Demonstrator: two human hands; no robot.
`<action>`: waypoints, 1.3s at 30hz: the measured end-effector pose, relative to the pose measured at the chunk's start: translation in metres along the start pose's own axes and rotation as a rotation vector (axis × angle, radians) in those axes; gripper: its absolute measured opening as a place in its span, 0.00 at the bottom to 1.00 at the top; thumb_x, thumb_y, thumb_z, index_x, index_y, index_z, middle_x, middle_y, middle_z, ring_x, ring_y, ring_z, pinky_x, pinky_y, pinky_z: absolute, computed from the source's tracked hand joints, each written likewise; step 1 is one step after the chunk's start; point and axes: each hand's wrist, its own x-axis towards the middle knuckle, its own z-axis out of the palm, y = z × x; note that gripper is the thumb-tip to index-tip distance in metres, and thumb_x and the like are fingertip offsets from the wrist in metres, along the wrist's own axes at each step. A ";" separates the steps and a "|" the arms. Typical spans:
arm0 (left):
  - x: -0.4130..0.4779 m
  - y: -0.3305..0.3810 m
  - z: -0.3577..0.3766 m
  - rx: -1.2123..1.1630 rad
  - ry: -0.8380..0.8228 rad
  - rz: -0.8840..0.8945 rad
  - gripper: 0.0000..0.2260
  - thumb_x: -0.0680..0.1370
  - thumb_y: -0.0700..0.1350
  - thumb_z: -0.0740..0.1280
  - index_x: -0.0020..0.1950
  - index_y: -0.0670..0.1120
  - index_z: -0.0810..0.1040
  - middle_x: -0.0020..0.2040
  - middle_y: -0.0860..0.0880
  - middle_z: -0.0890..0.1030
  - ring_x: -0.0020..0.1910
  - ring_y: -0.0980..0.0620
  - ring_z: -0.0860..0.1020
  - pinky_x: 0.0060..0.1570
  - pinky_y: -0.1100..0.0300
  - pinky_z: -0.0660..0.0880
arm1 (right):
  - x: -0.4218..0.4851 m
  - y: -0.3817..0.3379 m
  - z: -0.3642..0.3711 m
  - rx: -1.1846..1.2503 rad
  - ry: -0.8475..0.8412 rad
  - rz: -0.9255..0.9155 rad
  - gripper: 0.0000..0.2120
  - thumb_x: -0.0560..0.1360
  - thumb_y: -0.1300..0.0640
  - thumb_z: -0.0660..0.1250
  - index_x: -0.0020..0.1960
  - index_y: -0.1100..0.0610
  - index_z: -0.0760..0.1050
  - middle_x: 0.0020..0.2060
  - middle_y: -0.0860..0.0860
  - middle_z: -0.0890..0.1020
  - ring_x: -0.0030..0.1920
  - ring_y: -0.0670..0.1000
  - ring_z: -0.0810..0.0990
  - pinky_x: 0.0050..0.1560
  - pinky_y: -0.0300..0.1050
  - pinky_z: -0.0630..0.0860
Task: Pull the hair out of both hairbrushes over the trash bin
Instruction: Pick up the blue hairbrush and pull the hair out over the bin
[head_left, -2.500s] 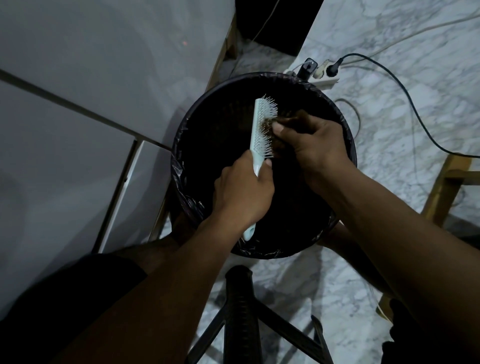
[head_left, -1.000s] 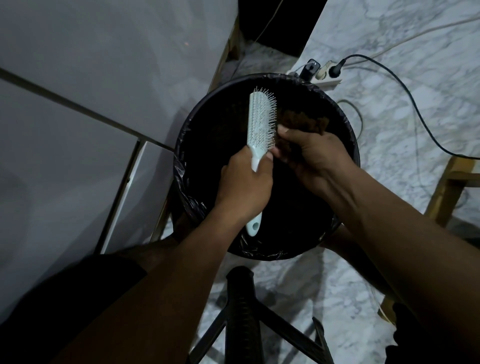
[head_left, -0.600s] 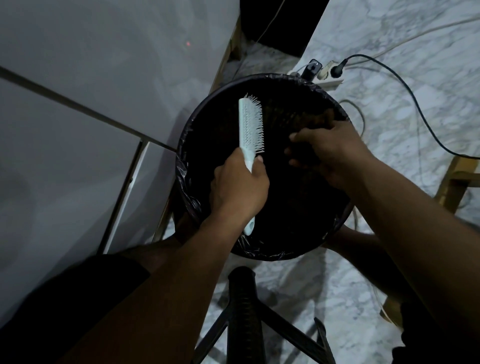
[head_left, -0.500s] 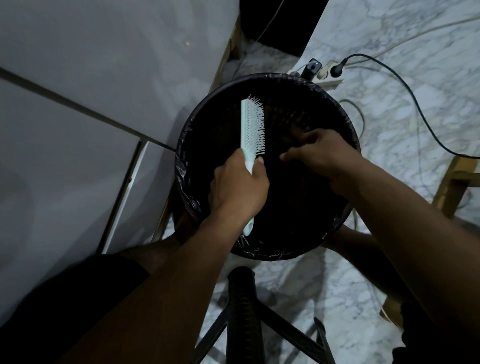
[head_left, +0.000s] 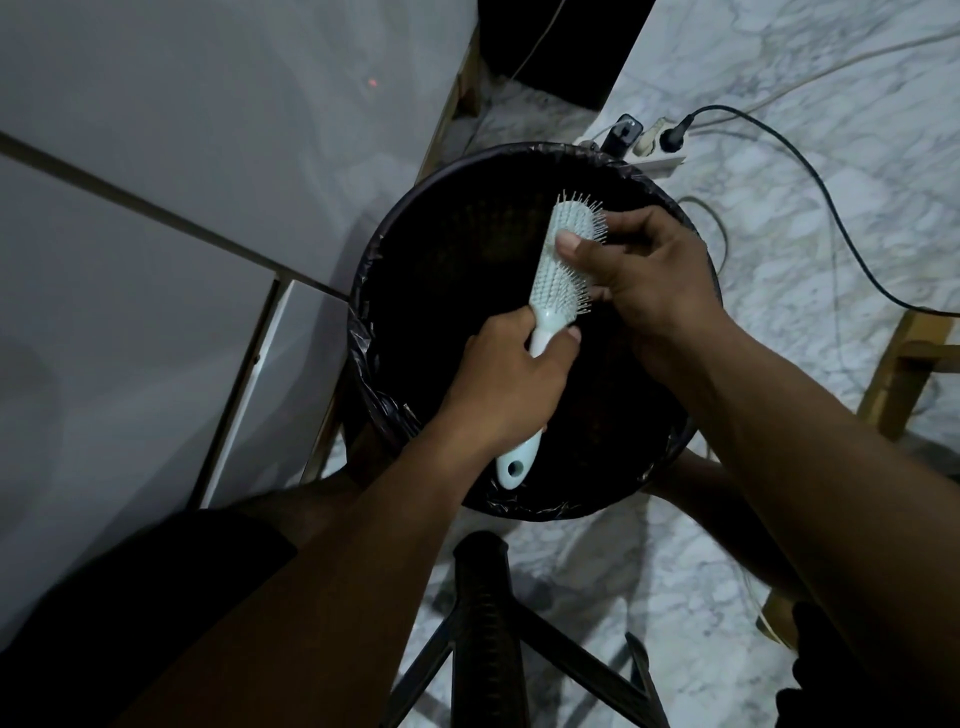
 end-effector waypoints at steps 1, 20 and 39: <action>0.000 0.001 0.000 -0.007 -0.011 0.002 0.11 0.82 0.48 0.67 0.42 0.44 0.78 0.24 0.55 0.74 0.20 0.58 0.74 0.22 0.62 0.71 | 0.000 0.000 0.000 0.020 0.020 -0.006 0.15 0.70 0.61 0.78 0.52 0.61 0.75 0.41 0.57 0.84 0.35 0.46 0.82 0.34 0.38 0.77; 0.005 -0.007 -0.005 0.119 0.154 -0.112 0.10 0.81 0.51 0.66 0.45 0.47 0.80 0.33 0.52 0.81 0.29 0.56 0.79 0.29 0.64 0.71 | 0.011 0.007 -0.005 -0.052 0.175 0.202 0.16 0.82 0.50 0.60 0.40 0.59 0.73 0.29 0.53 0.81 0.26 0.49 0.79 0.30 0.43 0.76; 0.001 -0.006 -0.002 0.073 -0.083 -0.051 0.09 0.81 0.49 0.68 0.46 0.45 0.80 0.24 0.57 0.74 0.21 0.59 0.74 0.26 0.58 0.76 | 0.014 0.025 -0.014 -0.174 0.167 -0.088 0.10 0.72 0.53 0.77 0.38 0.57 0.81 0.36 0.50 0.85 0.36 0.46 0.84 0.43 0.43 0.82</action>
